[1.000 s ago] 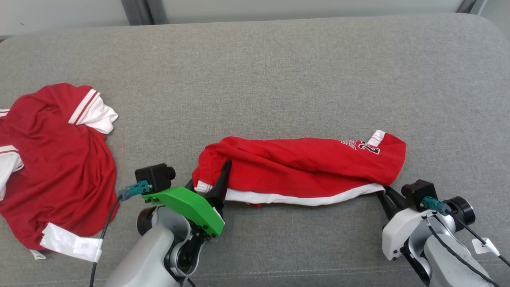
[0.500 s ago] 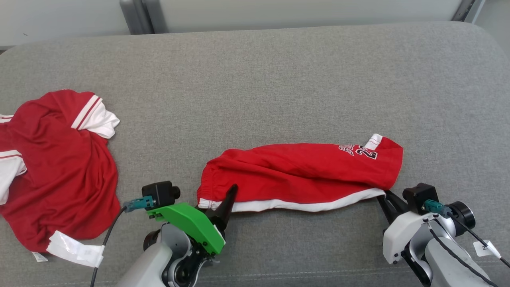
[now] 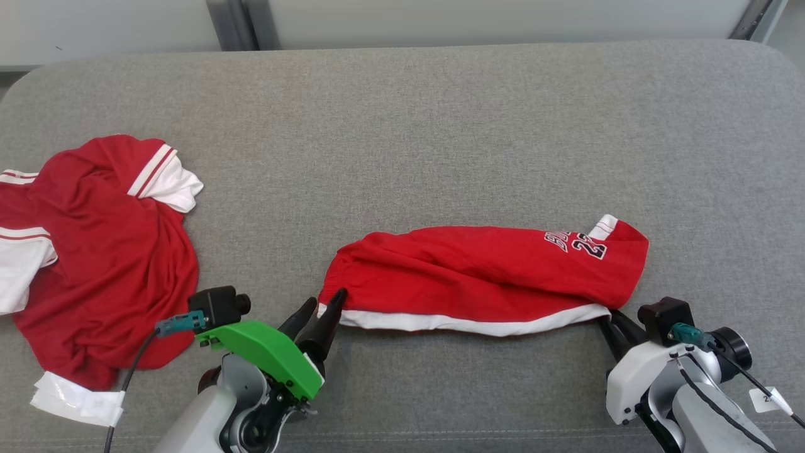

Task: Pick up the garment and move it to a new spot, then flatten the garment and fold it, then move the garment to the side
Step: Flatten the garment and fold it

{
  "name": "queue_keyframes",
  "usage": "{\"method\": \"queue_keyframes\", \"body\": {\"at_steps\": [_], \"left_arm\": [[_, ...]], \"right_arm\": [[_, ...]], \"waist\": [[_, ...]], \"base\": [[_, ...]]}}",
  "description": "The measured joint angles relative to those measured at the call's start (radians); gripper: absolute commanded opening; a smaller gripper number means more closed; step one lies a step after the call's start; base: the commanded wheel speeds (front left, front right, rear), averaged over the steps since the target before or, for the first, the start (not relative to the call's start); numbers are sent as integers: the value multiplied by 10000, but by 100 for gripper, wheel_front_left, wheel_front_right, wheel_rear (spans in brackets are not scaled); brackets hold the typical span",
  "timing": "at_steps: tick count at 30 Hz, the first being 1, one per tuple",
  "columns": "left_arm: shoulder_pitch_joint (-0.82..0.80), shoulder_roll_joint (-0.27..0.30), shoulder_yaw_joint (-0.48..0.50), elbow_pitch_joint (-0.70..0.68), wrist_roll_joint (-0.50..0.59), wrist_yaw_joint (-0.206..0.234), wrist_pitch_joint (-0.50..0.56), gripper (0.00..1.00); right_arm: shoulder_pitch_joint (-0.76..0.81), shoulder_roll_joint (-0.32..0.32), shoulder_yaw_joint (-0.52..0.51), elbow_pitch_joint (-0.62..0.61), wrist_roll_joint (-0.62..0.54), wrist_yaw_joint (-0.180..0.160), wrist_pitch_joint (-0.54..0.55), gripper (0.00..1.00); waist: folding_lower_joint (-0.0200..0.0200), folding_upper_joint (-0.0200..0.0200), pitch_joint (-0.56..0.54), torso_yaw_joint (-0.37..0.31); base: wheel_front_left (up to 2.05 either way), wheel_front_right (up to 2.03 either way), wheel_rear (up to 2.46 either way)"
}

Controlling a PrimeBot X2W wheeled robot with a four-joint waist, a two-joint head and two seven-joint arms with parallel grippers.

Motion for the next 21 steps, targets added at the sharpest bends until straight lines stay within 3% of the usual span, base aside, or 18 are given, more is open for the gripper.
{"method": "queue_keyframes", "body": {"at_steps": [21], "left_arm": [[540,186,90,-577,-591,27,552,100]], "right_arm": [[-5,12,107,71,61,2,-13,0]], "waist": [[0,0,-5,212]], "base": [[0,0,0]]}}
